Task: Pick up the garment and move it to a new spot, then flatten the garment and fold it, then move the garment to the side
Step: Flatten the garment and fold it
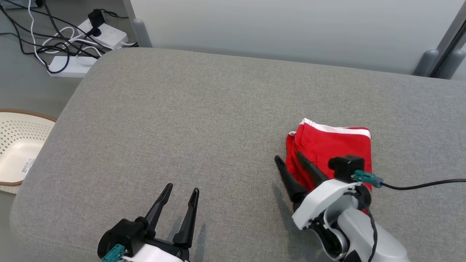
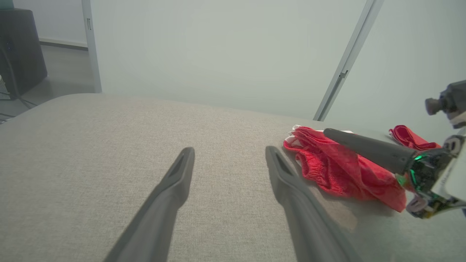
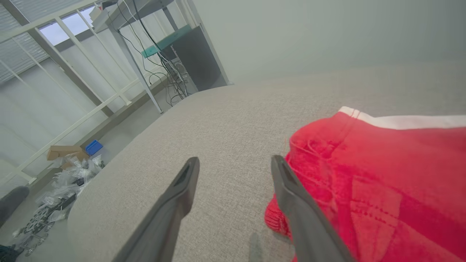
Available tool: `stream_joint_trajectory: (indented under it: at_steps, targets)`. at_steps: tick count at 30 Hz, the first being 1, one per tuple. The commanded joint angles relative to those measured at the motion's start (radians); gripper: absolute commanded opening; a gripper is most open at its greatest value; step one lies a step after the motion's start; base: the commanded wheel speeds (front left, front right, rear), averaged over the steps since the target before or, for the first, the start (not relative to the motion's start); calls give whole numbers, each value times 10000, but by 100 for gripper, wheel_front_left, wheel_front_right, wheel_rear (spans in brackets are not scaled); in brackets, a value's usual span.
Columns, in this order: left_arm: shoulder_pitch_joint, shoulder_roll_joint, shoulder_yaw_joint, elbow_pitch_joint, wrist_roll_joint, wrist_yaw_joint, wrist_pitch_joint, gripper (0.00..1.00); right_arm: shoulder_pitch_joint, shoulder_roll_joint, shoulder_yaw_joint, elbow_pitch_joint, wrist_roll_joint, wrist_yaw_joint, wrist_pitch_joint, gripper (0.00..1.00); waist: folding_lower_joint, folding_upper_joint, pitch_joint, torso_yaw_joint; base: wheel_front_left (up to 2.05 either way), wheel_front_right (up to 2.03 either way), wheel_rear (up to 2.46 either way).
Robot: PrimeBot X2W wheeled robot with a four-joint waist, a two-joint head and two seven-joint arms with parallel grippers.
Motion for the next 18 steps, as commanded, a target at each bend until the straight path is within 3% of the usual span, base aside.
stream_joint_trajectory:
  at_steps: [1, 7, 18]
  targets:
    - [-210, 18, 324, -192, -95, -73, -59, 100, 20, 115, 372, -433, 207, 0, -116, 100, 0, 0, -47, -39, 0, 0, 0]
    - [-68, 16, 450, -241, -63, -73, -59, 100, 190, 116, 892, -1310, 45, 0, -116, 100, 0, 0, -241, -376, 0, 0, 0]
    - [107, 15, 1136, -647, -191, 109, -59, 100, 1192, 116, -1665, -2819, -2797, 0, -116, 100, 0, 0, -377, -1411, 0, 0, 0]
